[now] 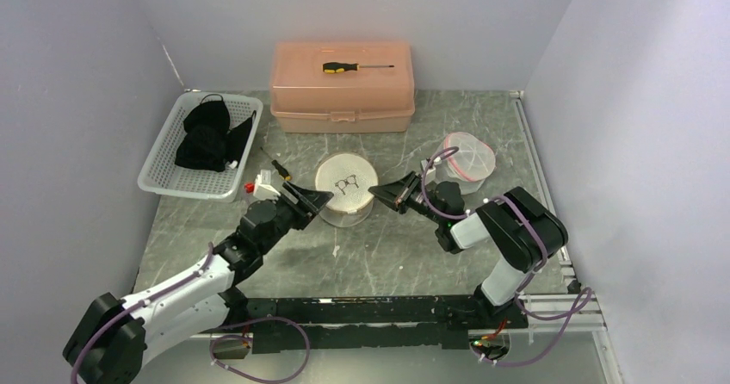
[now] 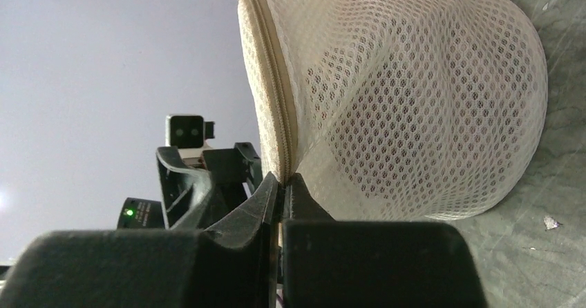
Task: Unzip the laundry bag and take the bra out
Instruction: Place the laundry bag at the center of the board, then unzip the laundry bag at the center of the board.
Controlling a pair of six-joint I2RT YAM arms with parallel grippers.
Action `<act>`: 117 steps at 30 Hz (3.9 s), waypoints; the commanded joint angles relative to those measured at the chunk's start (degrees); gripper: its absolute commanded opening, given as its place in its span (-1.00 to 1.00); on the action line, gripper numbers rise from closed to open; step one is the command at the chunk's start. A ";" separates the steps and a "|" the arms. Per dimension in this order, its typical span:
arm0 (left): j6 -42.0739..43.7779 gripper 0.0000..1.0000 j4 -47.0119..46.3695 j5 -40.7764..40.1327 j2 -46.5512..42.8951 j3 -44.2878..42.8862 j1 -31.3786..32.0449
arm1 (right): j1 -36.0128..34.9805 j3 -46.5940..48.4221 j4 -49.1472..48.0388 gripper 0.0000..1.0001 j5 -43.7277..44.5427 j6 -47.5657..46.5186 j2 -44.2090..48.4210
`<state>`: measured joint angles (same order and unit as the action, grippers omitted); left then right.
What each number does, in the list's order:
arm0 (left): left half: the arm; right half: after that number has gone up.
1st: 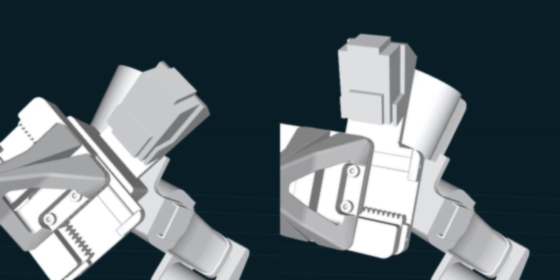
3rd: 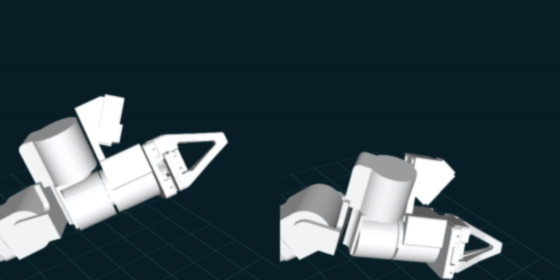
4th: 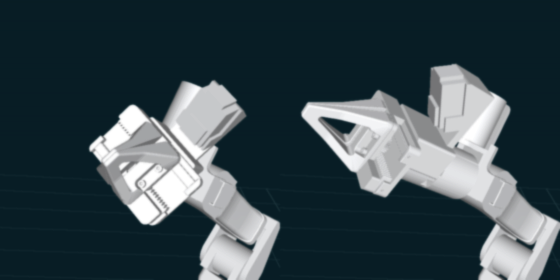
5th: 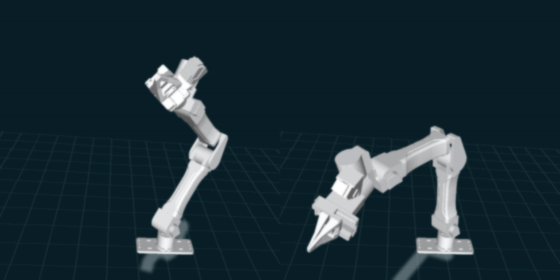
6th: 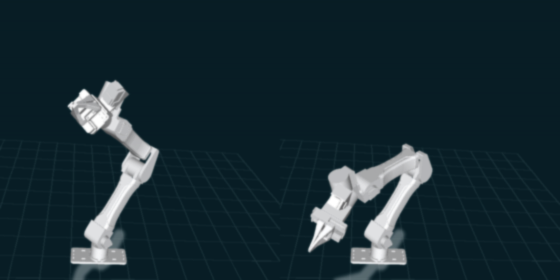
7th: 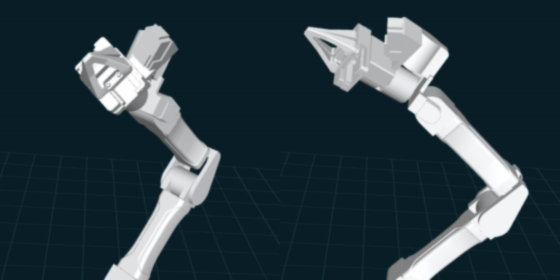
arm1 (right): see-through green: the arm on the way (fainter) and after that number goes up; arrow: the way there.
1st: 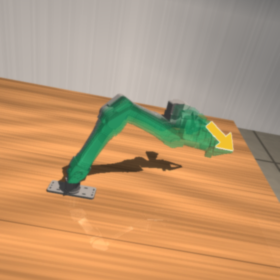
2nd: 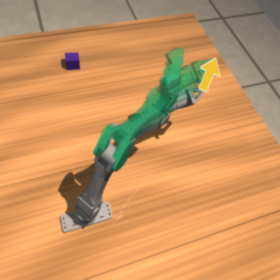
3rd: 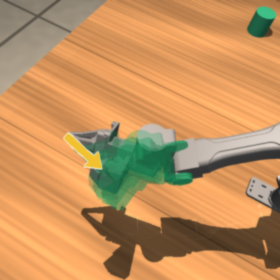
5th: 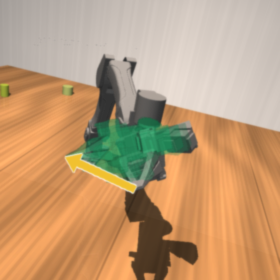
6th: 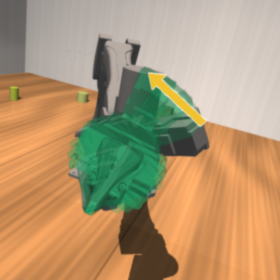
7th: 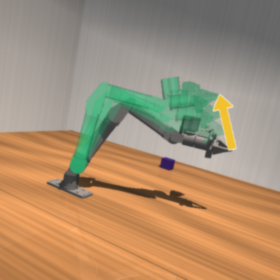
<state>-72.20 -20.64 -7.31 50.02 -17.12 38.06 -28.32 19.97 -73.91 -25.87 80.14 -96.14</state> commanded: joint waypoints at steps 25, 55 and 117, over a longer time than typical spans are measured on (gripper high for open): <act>-6.43 -0.32 -14.74 8.32 16.02 -0.61 -0.19 | -0.44 1.70 11.72 -1.00 1.81 -6.25 9.04; -15.42 -0.95 10.32 3.41 10.94 -12.46 -0.23 | -19.49 9.60 63.10 0.33 31.27 -53.50 41.32; -13.52 -0.95 16.47 0.52 7.87 -13.78 -0.19 | -28.07 29.40 73.65 -1.00 37.16 -57.76 17.01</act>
<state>-86.35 -2.31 -5.96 59.05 -30.02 38.06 -56.10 46.96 0.49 10.04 22.92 -79.13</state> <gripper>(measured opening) 0.063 0.032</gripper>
